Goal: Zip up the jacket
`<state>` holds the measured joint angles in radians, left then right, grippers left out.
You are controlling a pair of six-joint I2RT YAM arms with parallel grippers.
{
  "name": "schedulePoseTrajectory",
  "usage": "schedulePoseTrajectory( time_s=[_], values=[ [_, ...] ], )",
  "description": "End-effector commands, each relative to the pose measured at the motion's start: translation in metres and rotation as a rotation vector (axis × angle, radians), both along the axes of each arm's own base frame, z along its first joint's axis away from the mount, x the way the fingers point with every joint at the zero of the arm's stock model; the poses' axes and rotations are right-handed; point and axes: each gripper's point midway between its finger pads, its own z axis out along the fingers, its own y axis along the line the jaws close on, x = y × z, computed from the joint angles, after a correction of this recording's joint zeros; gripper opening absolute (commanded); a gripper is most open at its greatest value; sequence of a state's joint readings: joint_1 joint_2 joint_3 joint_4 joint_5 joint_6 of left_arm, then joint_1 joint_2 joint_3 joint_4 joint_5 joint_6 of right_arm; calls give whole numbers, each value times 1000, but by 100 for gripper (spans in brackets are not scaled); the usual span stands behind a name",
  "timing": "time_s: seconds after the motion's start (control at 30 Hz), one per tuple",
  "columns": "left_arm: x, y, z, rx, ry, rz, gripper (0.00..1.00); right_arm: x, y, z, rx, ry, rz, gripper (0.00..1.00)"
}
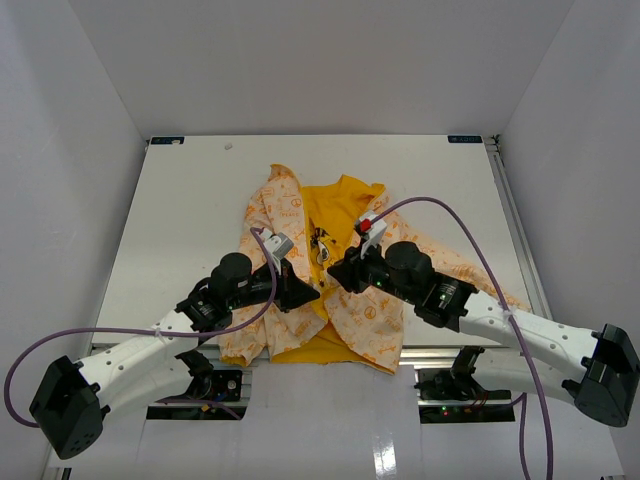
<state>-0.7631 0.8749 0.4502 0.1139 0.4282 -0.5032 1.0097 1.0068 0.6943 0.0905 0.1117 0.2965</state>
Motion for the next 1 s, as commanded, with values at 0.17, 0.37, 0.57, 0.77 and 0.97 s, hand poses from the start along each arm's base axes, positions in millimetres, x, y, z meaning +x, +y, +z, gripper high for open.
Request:
schedulePoseTrajectory(
  time_s=[0.17, 0.37, 0.57, 0.77, 0.97],
  values=[
    [-2, -1, 4, -25, -15, -7, 0, -8, 11, 20, -58, -128, -28, 36],
    [-2, -1, 4, -25, -14, -9, 0, -13, 15, 26, -58, -167, -29, 34],
    [-3, -2, 4, -26, -11, -11, 0, -18, 21, 23, -69, -176, -5, 33],
    [-3, -2, 3, -24, -8, -12, 0, -24, 28, 23, -68, -187, 26, 32],
    [-3, -2, 3, -24, -8, -12, 0, -24, 29, 22, -74, -195, 27, 32]
  ],
)
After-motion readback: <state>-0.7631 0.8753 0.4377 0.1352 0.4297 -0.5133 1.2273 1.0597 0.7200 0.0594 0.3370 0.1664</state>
